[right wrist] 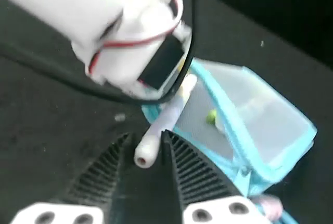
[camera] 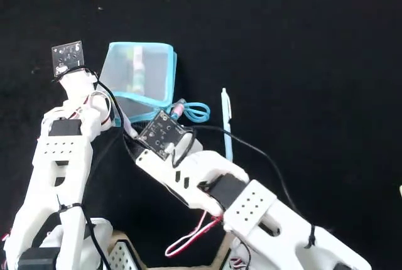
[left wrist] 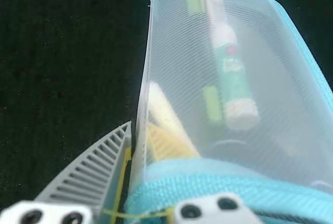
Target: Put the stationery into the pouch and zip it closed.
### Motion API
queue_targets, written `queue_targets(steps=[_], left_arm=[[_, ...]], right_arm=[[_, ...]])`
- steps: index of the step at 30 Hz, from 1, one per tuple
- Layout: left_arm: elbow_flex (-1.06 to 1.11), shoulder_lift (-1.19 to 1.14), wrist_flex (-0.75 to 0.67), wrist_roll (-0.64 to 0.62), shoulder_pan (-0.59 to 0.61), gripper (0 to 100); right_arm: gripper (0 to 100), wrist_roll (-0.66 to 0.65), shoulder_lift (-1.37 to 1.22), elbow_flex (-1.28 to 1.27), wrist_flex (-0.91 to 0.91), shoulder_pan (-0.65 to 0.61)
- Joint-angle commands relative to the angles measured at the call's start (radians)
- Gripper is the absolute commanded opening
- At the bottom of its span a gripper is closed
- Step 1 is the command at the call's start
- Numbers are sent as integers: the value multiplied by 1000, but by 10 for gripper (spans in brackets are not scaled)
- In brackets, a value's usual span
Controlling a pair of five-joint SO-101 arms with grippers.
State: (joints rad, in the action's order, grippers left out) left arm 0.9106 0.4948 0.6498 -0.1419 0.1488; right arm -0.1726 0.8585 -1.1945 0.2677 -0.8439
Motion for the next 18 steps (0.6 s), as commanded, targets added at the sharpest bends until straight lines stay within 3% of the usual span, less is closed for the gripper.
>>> queue_targets(steps=[1,9,18], left_arm=[[19,-23,29,-18,18,30],[19,-23,29,-17,18,30],[19,-23,31,-17,18,30]], right_arm=[[11,-8,-81,74,12,55],[11,28,-28,117,259,72],[11,83,59,120,276,74]])
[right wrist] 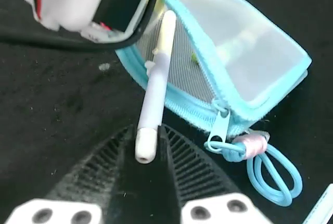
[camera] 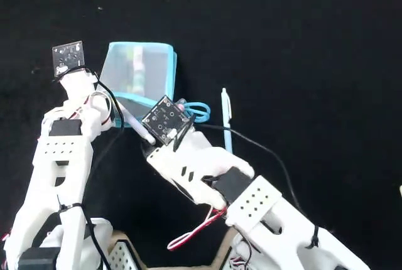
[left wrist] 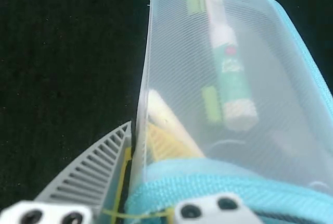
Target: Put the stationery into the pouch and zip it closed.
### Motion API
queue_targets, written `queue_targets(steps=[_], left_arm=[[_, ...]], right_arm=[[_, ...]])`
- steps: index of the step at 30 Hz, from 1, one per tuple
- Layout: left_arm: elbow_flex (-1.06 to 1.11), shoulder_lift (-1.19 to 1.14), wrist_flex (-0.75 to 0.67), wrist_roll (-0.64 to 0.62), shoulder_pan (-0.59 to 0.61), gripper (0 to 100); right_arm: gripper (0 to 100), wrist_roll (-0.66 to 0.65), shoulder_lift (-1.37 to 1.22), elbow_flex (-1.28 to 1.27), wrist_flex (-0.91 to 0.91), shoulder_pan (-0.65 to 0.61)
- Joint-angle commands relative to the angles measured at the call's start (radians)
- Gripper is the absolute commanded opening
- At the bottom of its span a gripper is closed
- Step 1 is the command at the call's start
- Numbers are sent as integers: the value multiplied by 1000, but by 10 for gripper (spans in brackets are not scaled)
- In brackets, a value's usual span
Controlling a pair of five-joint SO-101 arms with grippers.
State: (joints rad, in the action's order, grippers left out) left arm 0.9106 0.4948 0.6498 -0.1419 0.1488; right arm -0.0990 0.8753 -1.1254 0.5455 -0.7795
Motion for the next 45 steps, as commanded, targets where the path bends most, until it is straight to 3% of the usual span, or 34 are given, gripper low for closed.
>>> queue_targets(steps=[1,9,14,18,24,30,37,41,45], left_arm=[[19,-23,31,-17,18,30],[19,-23,31,-17,18,30],[19,-23,31,-18,18,30],[19,-23,31,-17,18,30],[19,-23,31,-17,19,30],[19,-23,31,-17,19,30],[19,-23,31,-15,19,30],[19,-23,31,-15,19,30],[19,-23,31,-15,19,30]], right_arm=[[11,9,42,51,-18,8],[28,3,-39,64,-186,-2],[133,9,-220,160,-183,-11],[138,11,-315,257,-181,-51],[138,3,-237,257,-161,-114],[138,11,-65,249,-23,69],[138,149,67,266,150,456],[138,161,-67,328,232,615],[139,167,-340,424,276,660]])
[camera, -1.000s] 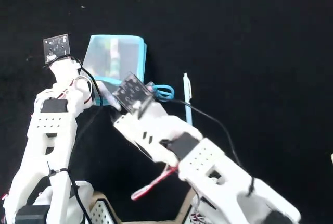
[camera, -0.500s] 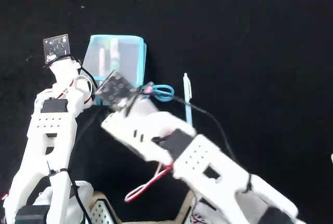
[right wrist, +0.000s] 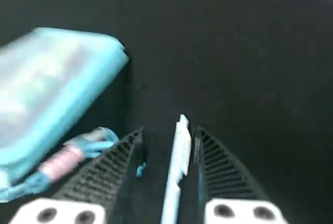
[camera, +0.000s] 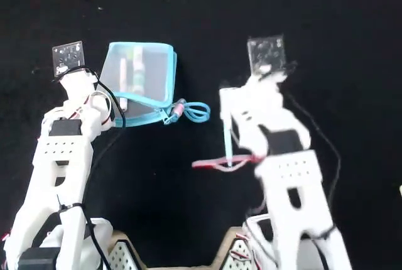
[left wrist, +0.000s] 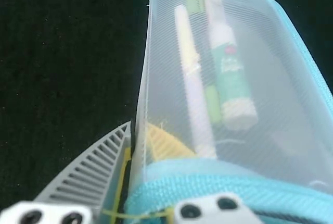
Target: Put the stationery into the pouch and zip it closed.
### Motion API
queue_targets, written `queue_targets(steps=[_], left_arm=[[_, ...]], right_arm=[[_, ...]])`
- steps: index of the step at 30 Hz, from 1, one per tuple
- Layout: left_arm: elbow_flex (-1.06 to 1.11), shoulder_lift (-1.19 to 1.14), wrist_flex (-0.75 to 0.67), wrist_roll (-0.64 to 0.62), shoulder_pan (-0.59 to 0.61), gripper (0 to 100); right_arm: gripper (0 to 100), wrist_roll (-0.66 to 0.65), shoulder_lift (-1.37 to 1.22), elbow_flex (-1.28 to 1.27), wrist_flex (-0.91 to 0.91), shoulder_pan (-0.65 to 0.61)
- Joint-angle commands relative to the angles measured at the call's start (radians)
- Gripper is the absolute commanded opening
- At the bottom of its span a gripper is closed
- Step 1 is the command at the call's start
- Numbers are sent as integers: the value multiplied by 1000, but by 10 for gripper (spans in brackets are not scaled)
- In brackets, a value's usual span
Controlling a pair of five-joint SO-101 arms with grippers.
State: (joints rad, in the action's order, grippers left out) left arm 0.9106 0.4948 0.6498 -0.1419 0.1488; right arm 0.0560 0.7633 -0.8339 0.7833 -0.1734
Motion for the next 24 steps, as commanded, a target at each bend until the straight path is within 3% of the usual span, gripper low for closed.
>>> queue_targets(steps=[1,8,24], left_arm=[[19,-23,31,-15,19,30],[19,-23,31,-15,19,30],[19,-23,29,-15,21,30]], right_arm=[[138,12,-297,159,41,54],[141,97,-634,274,38,51],[141,104,-885,354,-140,55]])
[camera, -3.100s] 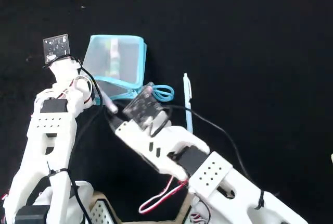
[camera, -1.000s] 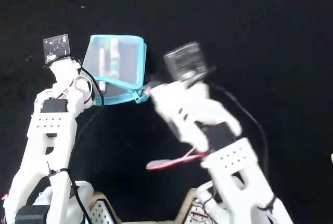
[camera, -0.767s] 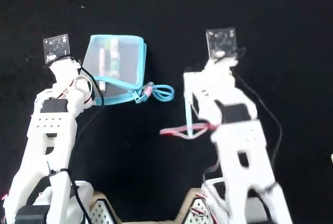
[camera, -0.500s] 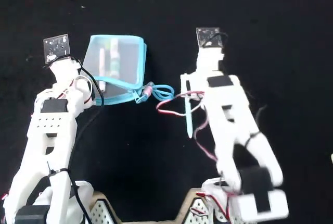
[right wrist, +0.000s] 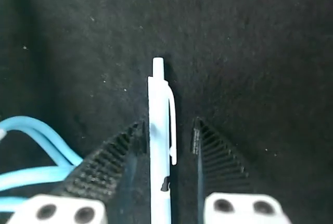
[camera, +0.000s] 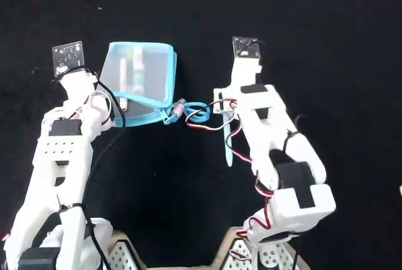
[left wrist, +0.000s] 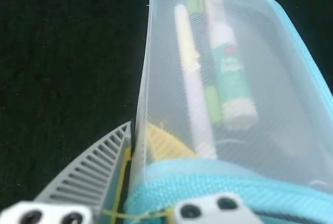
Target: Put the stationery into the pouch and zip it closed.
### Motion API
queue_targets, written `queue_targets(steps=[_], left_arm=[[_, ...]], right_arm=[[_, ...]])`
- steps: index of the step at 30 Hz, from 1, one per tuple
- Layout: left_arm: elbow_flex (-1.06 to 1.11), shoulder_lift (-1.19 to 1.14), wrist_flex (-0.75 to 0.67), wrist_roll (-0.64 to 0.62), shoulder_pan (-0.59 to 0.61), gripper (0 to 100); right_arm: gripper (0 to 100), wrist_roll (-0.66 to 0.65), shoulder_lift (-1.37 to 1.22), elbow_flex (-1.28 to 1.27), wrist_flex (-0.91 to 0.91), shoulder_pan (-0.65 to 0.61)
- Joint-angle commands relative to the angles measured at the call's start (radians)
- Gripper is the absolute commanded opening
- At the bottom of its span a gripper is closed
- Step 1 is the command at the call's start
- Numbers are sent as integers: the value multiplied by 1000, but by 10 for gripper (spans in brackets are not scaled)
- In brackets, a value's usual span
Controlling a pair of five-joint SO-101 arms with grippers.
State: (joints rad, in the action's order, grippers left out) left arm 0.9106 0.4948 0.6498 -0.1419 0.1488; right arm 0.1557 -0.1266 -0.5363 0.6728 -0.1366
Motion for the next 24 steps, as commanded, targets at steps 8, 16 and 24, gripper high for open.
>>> queue_targets(steps=[8,16,24], left_arm=[[18,-23,29,-14,19,30],[18,-23,29,-18,19,30],[18,-23,28,-20,19,30]], right_arm=[[141,3,5,61,-34,20],[142,2,7,61,-34,20],[142,2,45,61,-34,20]])
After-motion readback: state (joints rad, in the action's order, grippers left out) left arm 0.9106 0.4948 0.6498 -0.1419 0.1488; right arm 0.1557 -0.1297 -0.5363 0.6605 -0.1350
